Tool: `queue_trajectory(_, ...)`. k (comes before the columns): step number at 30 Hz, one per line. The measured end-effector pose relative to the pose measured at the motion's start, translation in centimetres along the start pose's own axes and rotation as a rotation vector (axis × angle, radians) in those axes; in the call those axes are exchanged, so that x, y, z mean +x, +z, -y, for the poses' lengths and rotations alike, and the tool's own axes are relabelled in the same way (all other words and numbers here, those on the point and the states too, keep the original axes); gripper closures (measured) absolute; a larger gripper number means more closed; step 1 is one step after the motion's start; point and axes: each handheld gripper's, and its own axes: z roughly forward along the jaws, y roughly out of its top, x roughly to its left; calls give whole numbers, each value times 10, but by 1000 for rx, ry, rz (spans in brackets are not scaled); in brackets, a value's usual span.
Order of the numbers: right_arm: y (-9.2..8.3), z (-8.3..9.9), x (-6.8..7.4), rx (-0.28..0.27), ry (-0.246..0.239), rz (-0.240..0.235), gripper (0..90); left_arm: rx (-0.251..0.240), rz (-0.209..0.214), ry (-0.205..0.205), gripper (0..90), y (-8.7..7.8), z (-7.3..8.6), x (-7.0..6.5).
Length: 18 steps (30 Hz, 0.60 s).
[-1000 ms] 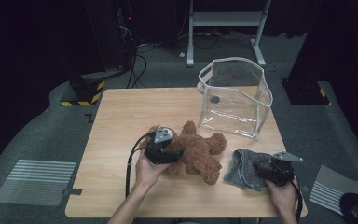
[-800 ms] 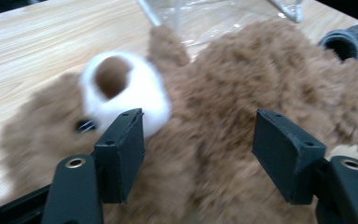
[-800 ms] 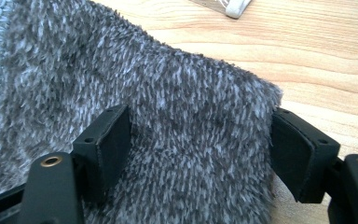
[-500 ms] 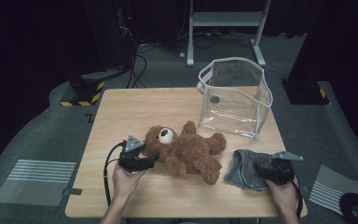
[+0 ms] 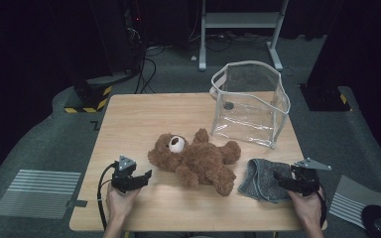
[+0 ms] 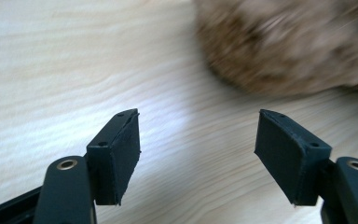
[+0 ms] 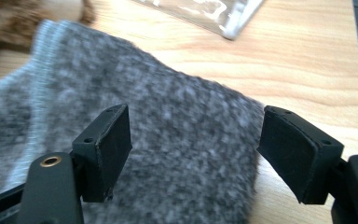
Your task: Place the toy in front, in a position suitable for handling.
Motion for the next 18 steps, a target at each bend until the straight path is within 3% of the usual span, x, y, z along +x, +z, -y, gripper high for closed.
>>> queue_trajectory(4,-1,-6,13,-3,-48,-38,246,14,-37,-25,308,6,8,8)
queue_trajectory(9,11,-11,35,33,-118,-78,242,24,-58,-55,305,9,16,19)
queue_trajectory(14,20,-12,44,61,-142,-91,228,8,-78,-57,303,9,19,23)
queue_trajectory(18,25,-13,48,80,-159,-99,197,-8,-101,-29,290,12,20,22)
